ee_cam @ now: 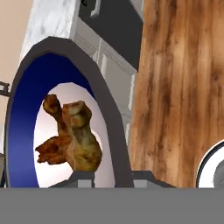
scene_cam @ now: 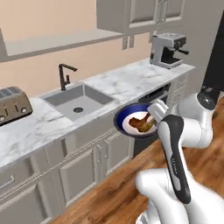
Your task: Place the bowl with the onion and mushroom on the top shelf of the fridge. Place the bowl with the chicken drumsticks on the second highest shelf of the fridge.
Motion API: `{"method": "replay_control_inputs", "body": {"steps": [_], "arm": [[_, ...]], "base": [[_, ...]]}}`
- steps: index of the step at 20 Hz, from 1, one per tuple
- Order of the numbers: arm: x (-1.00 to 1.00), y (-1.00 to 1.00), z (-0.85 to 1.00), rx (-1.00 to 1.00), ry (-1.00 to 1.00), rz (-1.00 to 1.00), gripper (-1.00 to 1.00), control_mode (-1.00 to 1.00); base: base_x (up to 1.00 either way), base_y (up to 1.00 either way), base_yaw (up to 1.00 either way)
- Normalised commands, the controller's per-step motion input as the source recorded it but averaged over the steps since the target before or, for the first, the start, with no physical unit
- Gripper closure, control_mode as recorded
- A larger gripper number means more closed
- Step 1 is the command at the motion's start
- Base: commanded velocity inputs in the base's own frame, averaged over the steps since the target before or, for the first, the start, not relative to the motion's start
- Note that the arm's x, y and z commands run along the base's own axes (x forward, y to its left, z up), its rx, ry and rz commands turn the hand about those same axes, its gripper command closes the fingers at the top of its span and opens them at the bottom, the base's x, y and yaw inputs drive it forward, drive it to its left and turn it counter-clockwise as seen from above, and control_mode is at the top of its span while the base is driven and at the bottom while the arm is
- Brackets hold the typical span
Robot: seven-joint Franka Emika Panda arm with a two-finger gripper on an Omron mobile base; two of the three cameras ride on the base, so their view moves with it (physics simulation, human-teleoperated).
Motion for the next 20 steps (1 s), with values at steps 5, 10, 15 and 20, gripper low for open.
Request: {"method": "replay_control_inputs", "body": {"steps": [5,10,15,20], "arm": [[0.0,0.0,0.0,0.0,0.0,0.0,1.0,1.0],[0.0,0.0,0.0,0.0,0.0,0.0,1.0,1.0],[0.0,0.0,0.0,0.0,0.0,0.0,1.0,1.0],[0.0,0.0,0.0,0.0,0.0,0.0,1.0,1.0]], "base": [[0.05,-1.0,-0.61],[0.68,-1.0,-0.43],[1.0,-1.0,-0.24],[1.0,-1.0,-0.07]]}}
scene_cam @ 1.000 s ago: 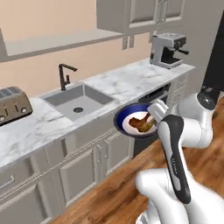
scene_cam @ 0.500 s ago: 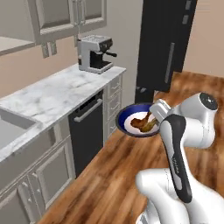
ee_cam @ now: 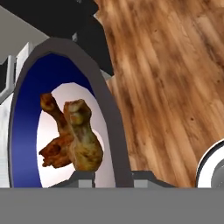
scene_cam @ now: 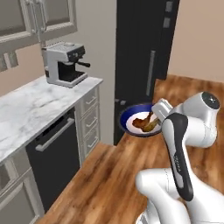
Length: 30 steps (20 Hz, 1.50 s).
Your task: Place the bowl with the onion and mushroom on the top shelf of the fridge. Place the bowl with the chicken drumsticks on the second highest shelf of the fridge.
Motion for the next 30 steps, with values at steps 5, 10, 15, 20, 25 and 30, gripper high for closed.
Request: {"method": "replay_control_inputs", "body": {"steps": [5,10,15,20,25,30], "arm": [[0.0,0.0,0.0,0.0,0.0,0.0,1.0,1.0],[0.0,0.0,0.0,0.0,0.0,0.0,1.0,1.0],[0.0,0.0,0.0,0.0,0.0,0.0,1.0,1.0],[0.0,0.0,0.0,0.0,0.0,0.0,1.0,1.0],[0.0,0.0,0.0,0.0,0.0,0.0,1.0,1.0],[0.0,0.0,0.0,0.0,0.0,0.0,1.0,1.0]], "base": [[0.69,-1.0,-0.38],[0.42,-1.0,-0.51],[0.88,-1.0,-0.37],[1.0,-0.87,-0.19],[1.0,-0.53,-0.04],[1.0,-0.31,-0.08]]}}
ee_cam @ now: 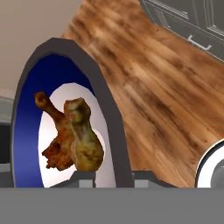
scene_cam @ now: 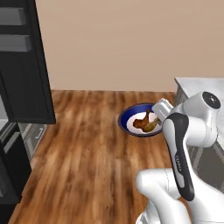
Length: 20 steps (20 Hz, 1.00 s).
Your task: Place the bowl with the onion and mushroom on the top shelf of the fridge. Place the bowl with the chicken drumsticks on the second highest shelf of the fridge.
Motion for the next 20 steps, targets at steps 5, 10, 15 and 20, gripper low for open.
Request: {"method": "replay_control_inputs", "body": {"steps": [5,10,15,20], "arm": [[0.0,0.0,0.0,0.0,0.0,0.0,1.0,1.0],[0.0,0.0,0.0,0.0,0.0,0.0,1.0,1.0],[0.0,0.0,0.0,0.0,0.0,0.0,1.0,1.0],[0.0,0.0,0.0,0.0,0.0,0.0,1.0,1.0]], "base": [[1.0,-0.24,-0.09],[1.0,-0.2,-0.03],[0.57,0.0,0.76],[0.01,0.0,1.0]]}}
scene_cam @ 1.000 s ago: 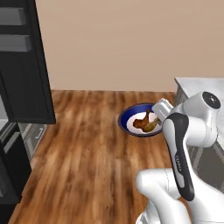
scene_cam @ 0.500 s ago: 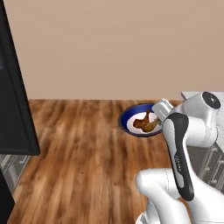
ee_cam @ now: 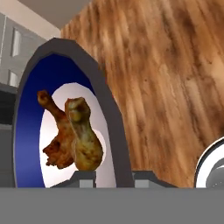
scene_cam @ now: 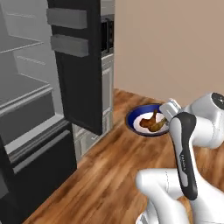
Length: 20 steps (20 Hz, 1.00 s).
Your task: Place the bowl with the onion and mushroom on the top shelf of the fridge. Place the bowl with the chicken drumsticks on the second highest shelf of the fridge.
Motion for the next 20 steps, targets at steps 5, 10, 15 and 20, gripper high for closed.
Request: {"method": "replay_control_inputs", "body": {"steps": [5,10,15,20], "arm": [[0.0,0.0,0.0,0.0,0.0,0.0,1.0,1.0],[0.0,0.0,0.0,0.0,0.0,0.0,1.0,1.0],[0.0,0.0,0.0,0.0,0.0,0.0,1.0,1.0],[0.0,0.0,0.0,0.0,0.0,0.0,1.0,1.0]], "base": [[0.12,0.0,0.97],[0.61,-0.07,0.73],[0.67,-0.7,0.43],[0.84,-0.08,0.09]]}}
